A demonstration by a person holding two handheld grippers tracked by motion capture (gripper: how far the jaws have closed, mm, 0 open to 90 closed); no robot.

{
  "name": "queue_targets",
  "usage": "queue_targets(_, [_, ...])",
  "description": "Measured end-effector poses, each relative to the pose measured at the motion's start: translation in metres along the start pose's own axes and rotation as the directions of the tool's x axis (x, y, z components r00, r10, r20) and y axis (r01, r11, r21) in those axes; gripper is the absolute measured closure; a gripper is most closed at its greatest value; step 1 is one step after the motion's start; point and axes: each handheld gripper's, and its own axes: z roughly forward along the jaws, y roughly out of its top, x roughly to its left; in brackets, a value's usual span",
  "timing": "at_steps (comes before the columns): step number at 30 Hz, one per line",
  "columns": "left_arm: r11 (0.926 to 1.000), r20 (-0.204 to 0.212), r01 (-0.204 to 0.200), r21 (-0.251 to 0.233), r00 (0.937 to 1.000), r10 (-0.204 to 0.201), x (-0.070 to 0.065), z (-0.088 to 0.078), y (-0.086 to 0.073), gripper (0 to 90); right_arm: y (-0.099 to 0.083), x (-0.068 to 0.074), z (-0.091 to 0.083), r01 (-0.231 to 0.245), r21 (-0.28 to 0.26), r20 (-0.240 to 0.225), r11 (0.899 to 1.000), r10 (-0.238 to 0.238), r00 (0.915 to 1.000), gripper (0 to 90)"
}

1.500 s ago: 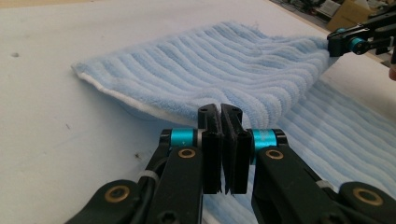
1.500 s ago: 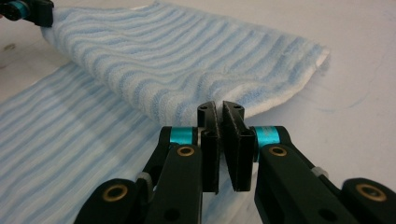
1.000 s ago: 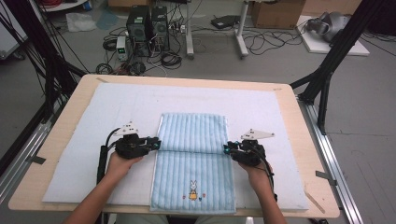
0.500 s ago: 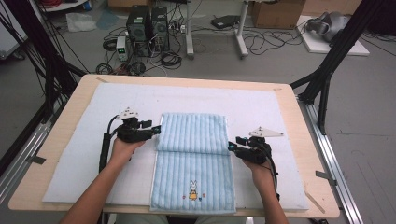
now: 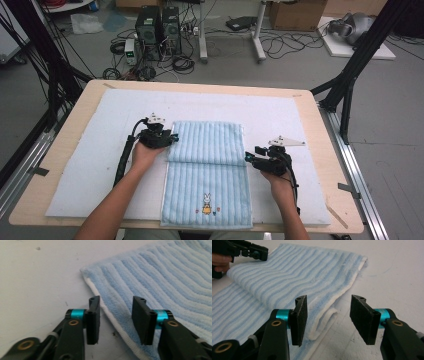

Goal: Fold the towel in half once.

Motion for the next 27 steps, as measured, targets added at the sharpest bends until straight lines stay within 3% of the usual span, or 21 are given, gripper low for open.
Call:
queue_targets(1, [0.9999,-0.001,-0.013,0.003,0.9999,0.013,0.0,0.0,0.0,69.0,0.0,0.0,0.0,0.004,-0.002,0.002,1.0,-0.004,1.0,47.5])
queue_targets(3, [0.9996,0.045,-0.028,0.002,0.9986,0.028,0.001,-0.001,-0.001,81.9,0.0,0.0,0.001,0.012,0.001,0.008,1.0,-0.012,0.9999,47.5])
queue_targets(5, [0.9992,0.045,-0.04,0.001,0.9982,0.04,0.0,-0.001,-0.001,85.3,0.001,0.0,0.002,0.018,0.005,0.016,1.0,-0.018,0.9997,47.3])
queue_targets(7, [0.9994,0.055,-0.035,0.0,0.9979,0.035,0.0,-0.001,-0.001,85.9,0.002,0.001,0.004,0.017,0.009,0.019,1.0,-0.017,0.9997,47.2])
queue_targets(10, [0.9997,0.093,0.017,-0.016,0.9956,-0.015,0.002,-0.003,-0.001,86.1,0.006,0.003,0.007,0.022,0.008,0.021,1.0,-0.022,0.9995,46.9])
queue_targets(13, [0.9989,0.124,0.025,-0.039,0.9921,-0.02,0.002,-0.008,0.0,86.2,0.013,0.004,0.013,0.027,0.017,0.035,0.999,-0.028,0.999,45.3])
queue_targets(17, [0.9952,0.169,0.055,-0.081,0.9849,-0.04,0.001,-0.018,0.0,86.3,0.022,0.001,0.026,0.009,0.028,0.071,1.0,-0.011,0.9974,38.3])
queue_targets(19, [0.9951,0.199,0.068,-0.071,0.9785,-0.053,-0.003,-0.02,0.0,86.3,0.026,0.0,0.033,0.004,0.035,0.088,0.999,-0.007,0.9961,34.8])
queue_targets(24, [0.9916,0.229,0.054,-0.118,0.9731,-0.026,-0.012,-0.026,-0.003,86.3,0.035,-0.003,0.047,0.005,0.076,0.126,0.997,-0.015,0.992,32.6])
queue_targets(27, [0.99,0.247,0.068,-0.124,0.9684,-0.035,-0.012,-0.027,-0.005,86.3,0.04,-0.005,0.055,0.004,0.107,0.134,0.994,-0.018,0.9908,37.4])
